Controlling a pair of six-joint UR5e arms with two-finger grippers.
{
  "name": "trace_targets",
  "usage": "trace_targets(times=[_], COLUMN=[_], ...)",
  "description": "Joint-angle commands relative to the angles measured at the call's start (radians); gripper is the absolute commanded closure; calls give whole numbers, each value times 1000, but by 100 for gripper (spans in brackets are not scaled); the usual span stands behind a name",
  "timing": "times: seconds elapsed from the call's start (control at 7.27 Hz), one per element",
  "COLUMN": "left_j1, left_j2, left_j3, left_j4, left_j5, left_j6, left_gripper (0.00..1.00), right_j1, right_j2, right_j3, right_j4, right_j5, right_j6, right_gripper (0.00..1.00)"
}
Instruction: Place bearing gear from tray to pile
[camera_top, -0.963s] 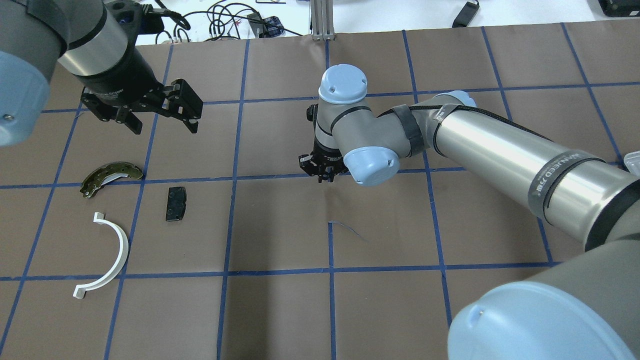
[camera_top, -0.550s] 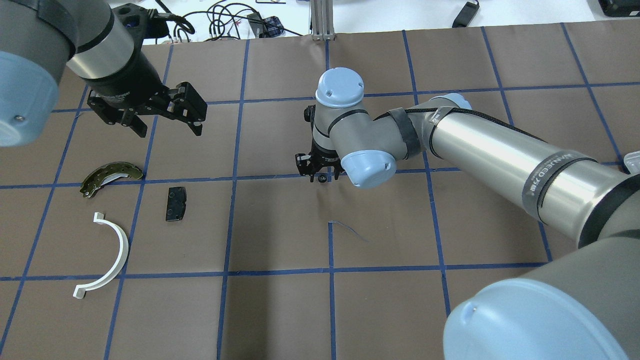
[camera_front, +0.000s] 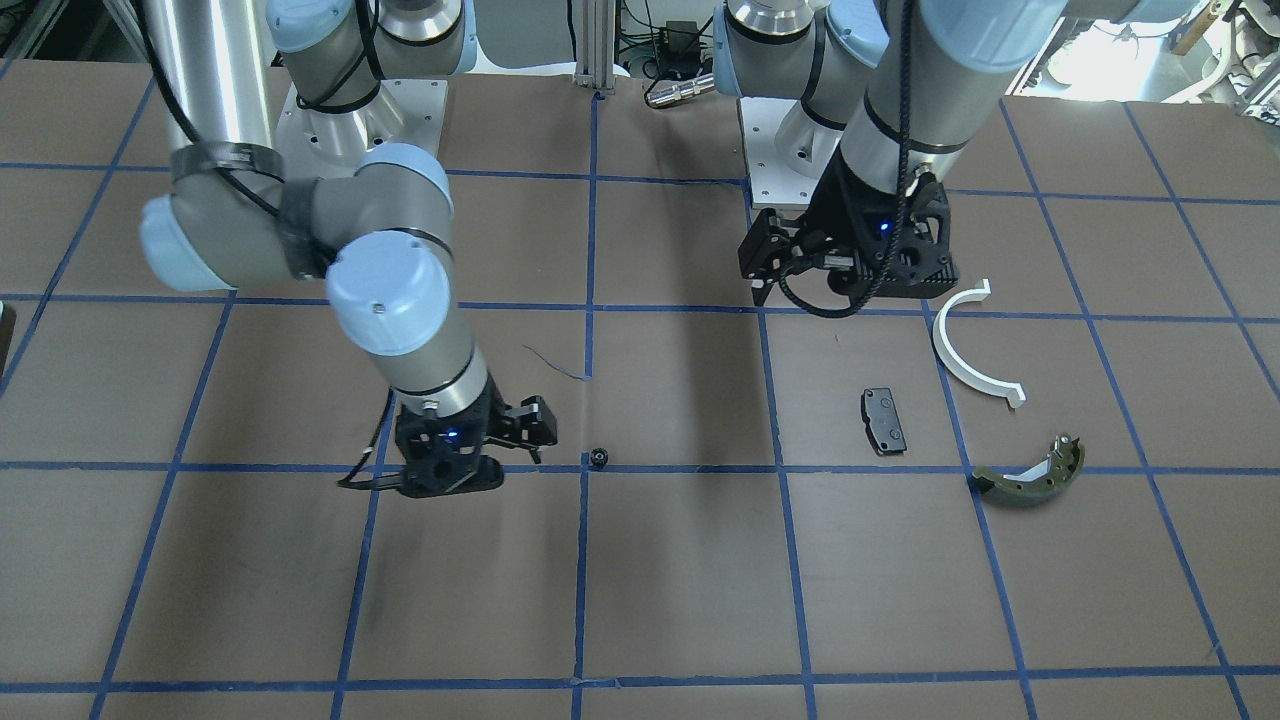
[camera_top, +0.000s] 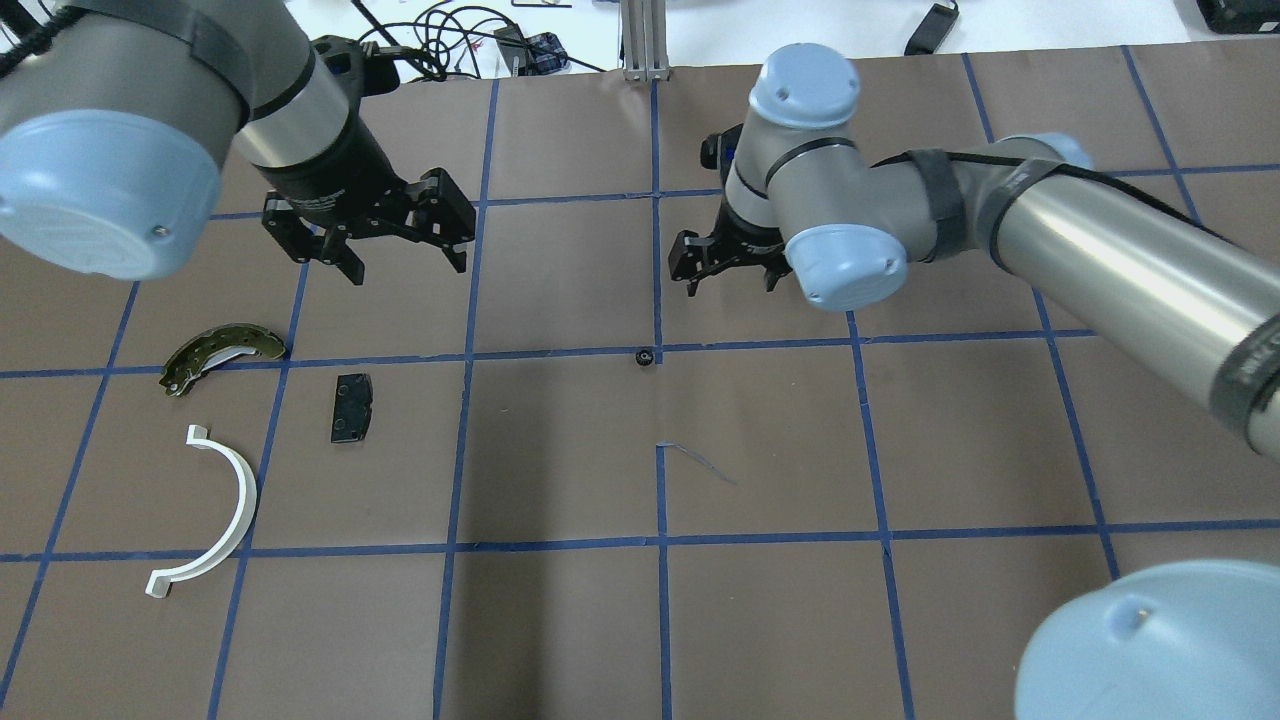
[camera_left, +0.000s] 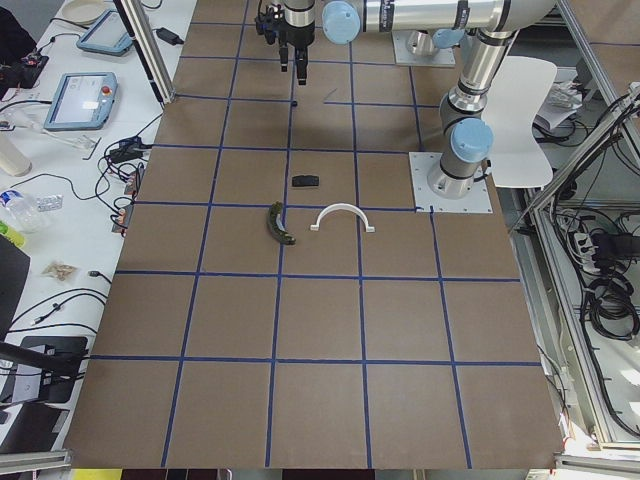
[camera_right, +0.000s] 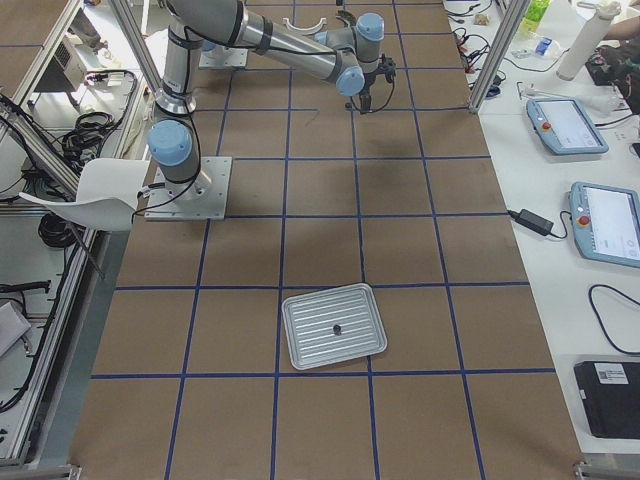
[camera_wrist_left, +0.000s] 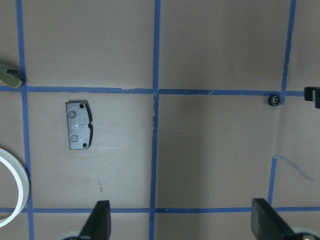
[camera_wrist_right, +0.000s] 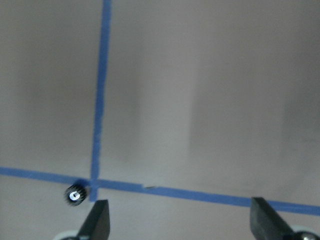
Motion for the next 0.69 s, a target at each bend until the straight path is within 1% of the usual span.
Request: trace_targets(times=[0.0,0.14,0.28,0.41,0.55], left_j1=[-51,-59,-83,-146,-166], left_j2=[-112,-181,-222,-259,-310], left_j3=[-18,-48,-58,-63,-60], left_j4=[54,145,218,294,332], left_j5=[3,0,4,10,14], left_j6=[-28,-44,-61,-134,-172], left_gripper=[0,0,6,3,2], right_j1=[-179,-266,-381,-497,-617], right_j2=[-82,-116,-130,-134,-135], right_j3=[7,7,8,8,10], right_j4=[100,110,151,165,170], right_j5=[-17,-17,-49,-57,-55], right_j6=[-77,-131,-230,-348,-458], right_gripper=[0,0,0,0,0])
